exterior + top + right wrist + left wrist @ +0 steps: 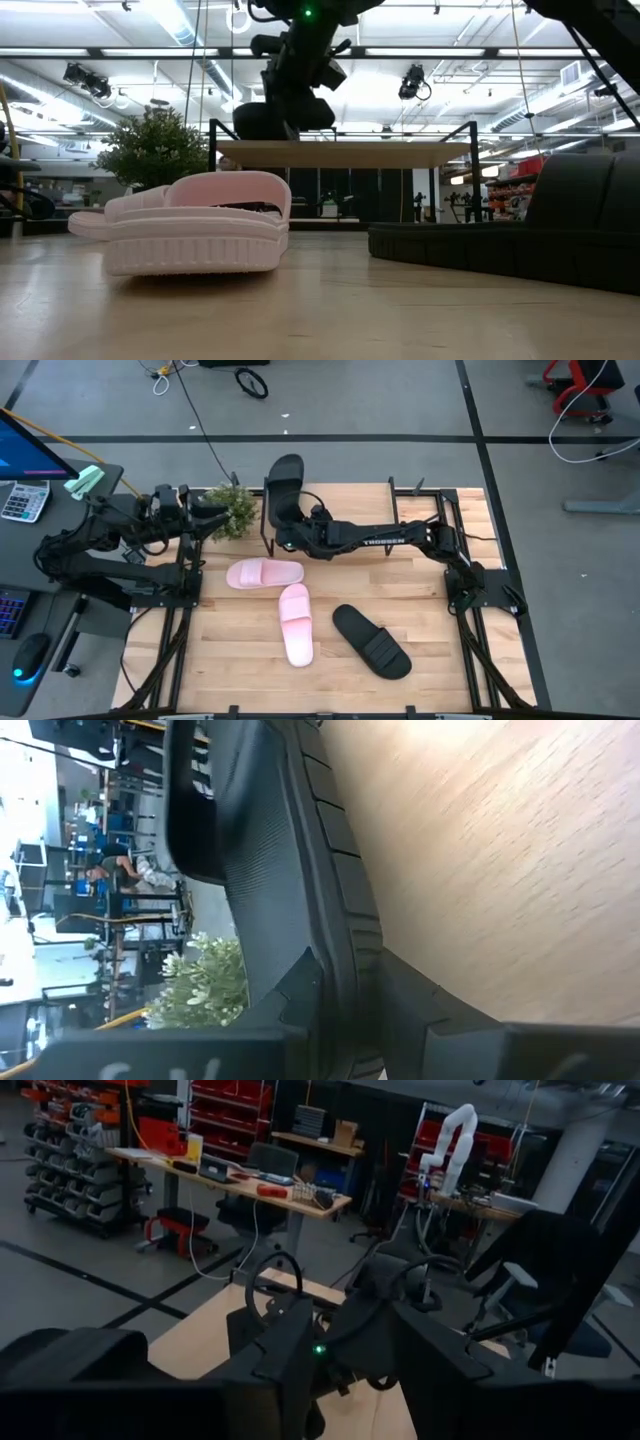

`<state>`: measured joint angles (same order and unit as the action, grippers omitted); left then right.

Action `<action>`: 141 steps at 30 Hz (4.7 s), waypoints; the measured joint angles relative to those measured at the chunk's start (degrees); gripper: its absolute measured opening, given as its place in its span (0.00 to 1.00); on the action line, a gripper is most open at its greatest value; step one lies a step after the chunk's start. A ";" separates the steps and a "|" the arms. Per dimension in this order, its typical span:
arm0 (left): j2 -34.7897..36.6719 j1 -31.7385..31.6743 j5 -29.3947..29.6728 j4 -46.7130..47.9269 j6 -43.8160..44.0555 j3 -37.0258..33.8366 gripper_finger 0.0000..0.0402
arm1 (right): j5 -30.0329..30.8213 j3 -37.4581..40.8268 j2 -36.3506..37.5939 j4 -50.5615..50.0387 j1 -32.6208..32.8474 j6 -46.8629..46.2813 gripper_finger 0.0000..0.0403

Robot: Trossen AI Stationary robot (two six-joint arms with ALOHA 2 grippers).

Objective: Pick and place slides into the shelf
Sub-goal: Put the top black slide on the shelf

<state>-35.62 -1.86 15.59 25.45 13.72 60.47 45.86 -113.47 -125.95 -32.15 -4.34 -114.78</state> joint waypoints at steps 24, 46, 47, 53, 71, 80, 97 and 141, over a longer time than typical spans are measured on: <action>0.02 -0.01 0.00 -0.09 0.59 0.00 0.33 | -2.81 0.00 0.02 0.38 -0.54 2.81 0.17; 0.02 -0.01 -0.02 -0.09 0.63 0.00 0.34 | -4.48 0.00 0.02 0.40 -0.92 1.31 0.24; 0.02 -0.01 -0.02 -0.09 0.63 0.00 0.34 | -4.46 0.00 0.02 0.42 -0.92 1.37 0.24; 0.02 -0.01 -0.02 0.10 0.63 0.00 0.36 | -4.41 0.00 0.04 0.58 -0.92 2.41 0.30; 0.02 0.00 -0.02 1.07 0.66 0.01 0.36 | -6.79 0.00 0.07 2.28 -0.96 5.58 0.44; 0.02 0.01 -0.04 1.49 0.68 0.02 0.34 | -8.52 0.00 0.07 2.30 -1.27 6.60 0.50; 0.00 0.00 -0.04 3.21 1.64 0.02 0.36 | -8.57 0.00 0.13 3.07 -2.35 6.43 0.43; 0.00 0.01 -0.02 3.19 1.70 0.02 0.35 | -18.92 0.00 0.13 3.02 -2.29 11.98 0.65</action>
<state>-35.62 -1.85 15.57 28.64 15.42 60.49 26.94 -113.47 -125.82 -29.12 -6.63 -102.80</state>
